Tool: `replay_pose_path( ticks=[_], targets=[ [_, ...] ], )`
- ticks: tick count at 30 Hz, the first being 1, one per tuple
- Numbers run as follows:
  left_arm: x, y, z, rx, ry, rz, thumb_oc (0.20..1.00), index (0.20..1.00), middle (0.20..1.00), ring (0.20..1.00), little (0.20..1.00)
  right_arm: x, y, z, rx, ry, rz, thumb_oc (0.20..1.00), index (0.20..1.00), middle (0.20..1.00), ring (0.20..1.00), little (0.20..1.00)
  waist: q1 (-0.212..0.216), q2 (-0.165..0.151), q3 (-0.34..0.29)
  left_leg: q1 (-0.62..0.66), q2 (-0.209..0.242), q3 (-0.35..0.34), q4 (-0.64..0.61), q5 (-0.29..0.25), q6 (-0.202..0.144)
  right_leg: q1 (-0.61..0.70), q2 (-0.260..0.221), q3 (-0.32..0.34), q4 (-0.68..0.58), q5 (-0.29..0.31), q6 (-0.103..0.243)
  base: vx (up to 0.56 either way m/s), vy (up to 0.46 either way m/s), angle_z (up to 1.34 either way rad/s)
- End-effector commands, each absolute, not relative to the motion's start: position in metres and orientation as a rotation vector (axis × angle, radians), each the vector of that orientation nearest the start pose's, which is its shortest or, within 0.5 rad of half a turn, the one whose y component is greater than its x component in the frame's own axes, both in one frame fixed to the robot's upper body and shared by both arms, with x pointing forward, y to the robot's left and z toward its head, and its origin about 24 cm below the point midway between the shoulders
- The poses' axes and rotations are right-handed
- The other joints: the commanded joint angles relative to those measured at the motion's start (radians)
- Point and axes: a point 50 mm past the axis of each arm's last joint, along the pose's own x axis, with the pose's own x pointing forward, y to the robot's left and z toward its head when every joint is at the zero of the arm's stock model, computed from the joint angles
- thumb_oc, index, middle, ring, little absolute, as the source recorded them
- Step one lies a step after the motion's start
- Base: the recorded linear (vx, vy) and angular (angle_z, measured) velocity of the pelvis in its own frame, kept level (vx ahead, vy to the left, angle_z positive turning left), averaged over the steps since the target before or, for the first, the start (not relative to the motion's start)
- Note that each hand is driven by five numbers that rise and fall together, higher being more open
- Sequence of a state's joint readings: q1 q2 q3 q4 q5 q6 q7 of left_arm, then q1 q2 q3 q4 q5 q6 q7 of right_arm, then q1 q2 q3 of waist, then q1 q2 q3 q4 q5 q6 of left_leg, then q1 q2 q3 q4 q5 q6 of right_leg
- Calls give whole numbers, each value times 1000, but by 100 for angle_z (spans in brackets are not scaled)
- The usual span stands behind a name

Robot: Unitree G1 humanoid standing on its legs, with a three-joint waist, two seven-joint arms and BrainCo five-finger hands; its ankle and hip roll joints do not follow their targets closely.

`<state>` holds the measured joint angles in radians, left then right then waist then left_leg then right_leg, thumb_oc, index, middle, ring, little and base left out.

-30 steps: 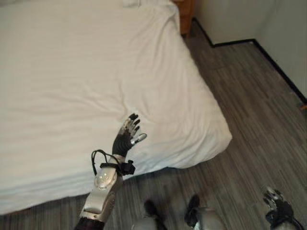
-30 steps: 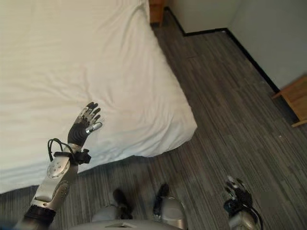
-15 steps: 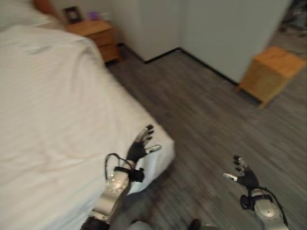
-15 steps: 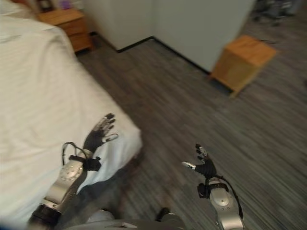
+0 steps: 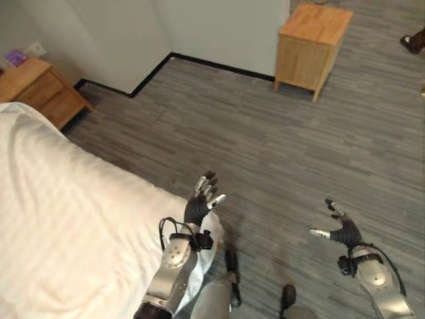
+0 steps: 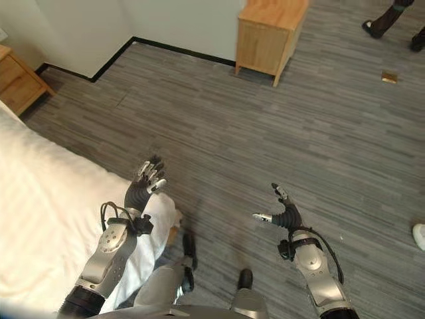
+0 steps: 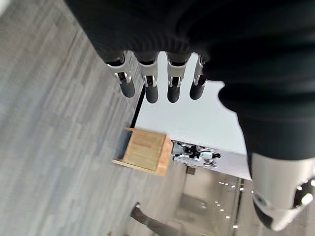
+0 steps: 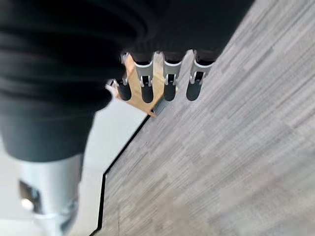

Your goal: Making the bed.

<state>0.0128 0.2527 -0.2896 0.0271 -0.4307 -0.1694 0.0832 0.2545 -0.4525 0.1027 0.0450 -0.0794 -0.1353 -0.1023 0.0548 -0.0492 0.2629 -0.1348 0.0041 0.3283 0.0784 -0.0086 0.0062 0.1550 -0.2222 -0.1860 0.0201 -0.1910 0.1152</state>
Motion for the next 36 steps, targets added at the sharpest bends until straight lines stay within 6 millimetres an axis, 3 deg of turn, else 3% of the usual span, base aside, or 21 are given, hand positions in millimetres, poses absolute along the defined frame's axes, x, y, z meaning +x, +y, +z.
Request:
replay_pose_path(
  ticks=[1,2,5,7,10,12,13,15,16,18,19,21,24,26,27,28,29,31,34,35,36],
  targets=[
    [261,129,75,-172,-186,-220,1000,1000,1000,1000,1000,221,-221,34,-562,-8,12,1000,1000,1000,1000,1000,14,6,1,89,7,4,-149,100,9,-89,21,-56,457,280,143,603,267,-61],
    [265,124,81,-149,-206,-243,1000,1000,1000,1000,1000,225,-218,35,-556,-15,9,1000,1000,1000,1000,1000,-21,36,33,165,24,4,-166,70,18,-228,-5,-41,615,308,136,528,220,-22],
    [270,119,86,-141,-218,-257,1000,1000,1000,1000,1000,226,-214,36,-512,-29,-6,1000,1000,1000,1000,1000,-55,60,47,226,30,-31,-166,29,7,-307,-10,-50,587,282,97,571,30,33],
    [272,117,84,-141,-208,-274,1000,1000,1000,1000,1000,222,-214,32,-458,-11,-21,1000,1000,1000,1000,1000,-93,39,39,304,13,-80,-166,-43,-28,-324,37,-32,244,246,70,723,-220,103],
    [271,121,78,-147,-188,-256,1000,1000,1000,1000,1000,216,-216,25,-438,17,-34,1000,1000,1000,1000,1000,-127,25,14,383,9,-135,-166,-105,-53,-348,102,49,-82,328,82,678,-192,127],
    [270,123,72,-144,-168,-245,1000,1000,1000,1000,1000,210,-221,22,-455,42,-44,1000,1000,1000,1000,1000,-156,24,-6,444,13,-206,-166,-140,-69,-392,110,144,-97,364,103,656,-168,163],
    [270,123,72,-145,-168,-245,1000,1000,1000,1000,1000,210,-221,22,-456,43,-44,1000,1000,1000,1000,1000,-159,27,-4,447,17,-207,-166,-142,-69,-387,112,141,-96,361,103,515,-166,122],
    [266,123,68,-137,-157,-242,1000,1000,1000,1000,1000,206,-221,18,-480,62,-20,1000,1000,1000,1000,1000,-148,31,-22,492,42,-254,-87,-111,-84,-342,116,125,-69,386,80,576,-267,108],
    [263,120,67,-161,-156,-245,1000,1000,1000,1000,1000,206,-221,17,-494,70,10,1000,1000,1000,1000,1000,-129,40,-11,387,63,-268,187,-9,-124,-258,115,85,-95,376,44,382,-227,79],
    [263,120,67,-161,-156,-244,1000,1000,1000,1000,1000,206,-220,17,-494,70,10,1000,1000,1000,1000,1000,-134,36,-14,378,60,-273,190,-6,-123,-262,110,82,-95,377,44,175,-184,50],
    [262,120,71,-211,-162,-242,1000,1000,1000,1000,1000,210,-223,17,-511,73,20,1000,1000,1000,1000,1000,-96,19,19,218,82,-269,458,123,-144,-173,101,44,-103,335,-15,241,-332,55],
    [259,121,74,-234,-169,-249,1000,1000,1000,1000,1000,216,-219,25,-531,35,45,1000,1000,1000,1000,1000,-59,0,50,128,112,-183,584,116,-133,-104,92,3,-107,286,-45,332,-356,79],
    [258,123,70,-283,-142,-225,1000,1000,1000,1000,1000,225,-216,26,-576,30,50,1000,1000,1000,1000,1000,-32,6,53,68,215,-24,447,105,-149,-28,70,-78,-107,219,-37,378,-111,80],
    [251,127,60,-273,-107,-214,1000,1000,1000,1000,1000,225,-213,29,-590,20,69,1000,1000,1000,1000,1000,-17,14,26,42,187,55,197,92,-143,13,71,-119,-107,183,-17,396,44,99],
    [251,127,60,-273,-106,-214,1000,1000,1000,1000,1000,225,-213,28,-590,21,70,1000,1000,1000,1000,1000,-18,10,25,50,179,57,182,99,-141,15,65,-120,-107,182,-15,547,92,67],
    [244,129,48,-267,-59,-201,1000,1000,1000,1000,1000,224,-208,26,-586,25,86,1000,1000,1000,1000,1000,-22,20,-8,76,155,102,-45,146,-148,61,80,-143,-107,140,5,530,95,38],
    [242,130,43,-267,-37,-185,1000,1000,1000,1000,1000,223,-208,23,-595,37,92,1000,1000,1000,1000,1000,-24,27,-18,85,147,135,-132,179,-145,81,83,-161,-107,132,12,654,135,61],
    [239,132,35,-258,-5,-166,1000,1000,1000,1000,1000,223,-208,19,-615,59,100,1000,1000,1000,1000,1000,-26,33,-39,44,167,187,-166,181,-144,128,82,-202,-107,118,26,373,103,91],
    [232,144,28,-224,27,-126,1000,1000,1000,1000,1000,225,-200,16,-606,66,129,1000,1000,1000,1000,1000,-3,23,-78,68,153,151,-166,196,-130,188,62,-221,-79,93,47,605,145,58],
    [232,148,27,-195,30,-120,1000,1000,1000,1000,1000,225,-198,15,-595,67,130,1000,1000,1000,1000,1000,7,11,-85,79,137,147,-166,186,-117,187,45,-219,-31,98,54,621,199,11],
    [231,156,27,-140,36,-110,1000,1000,1000,1000,1000,223,-193,12,-582,71,136,1000,1000,1000,1000,1000,16,-17,-86,118,105,162,-166,143,-80,146,-10,-204,146,161,77,576,230,2]
  ],
)
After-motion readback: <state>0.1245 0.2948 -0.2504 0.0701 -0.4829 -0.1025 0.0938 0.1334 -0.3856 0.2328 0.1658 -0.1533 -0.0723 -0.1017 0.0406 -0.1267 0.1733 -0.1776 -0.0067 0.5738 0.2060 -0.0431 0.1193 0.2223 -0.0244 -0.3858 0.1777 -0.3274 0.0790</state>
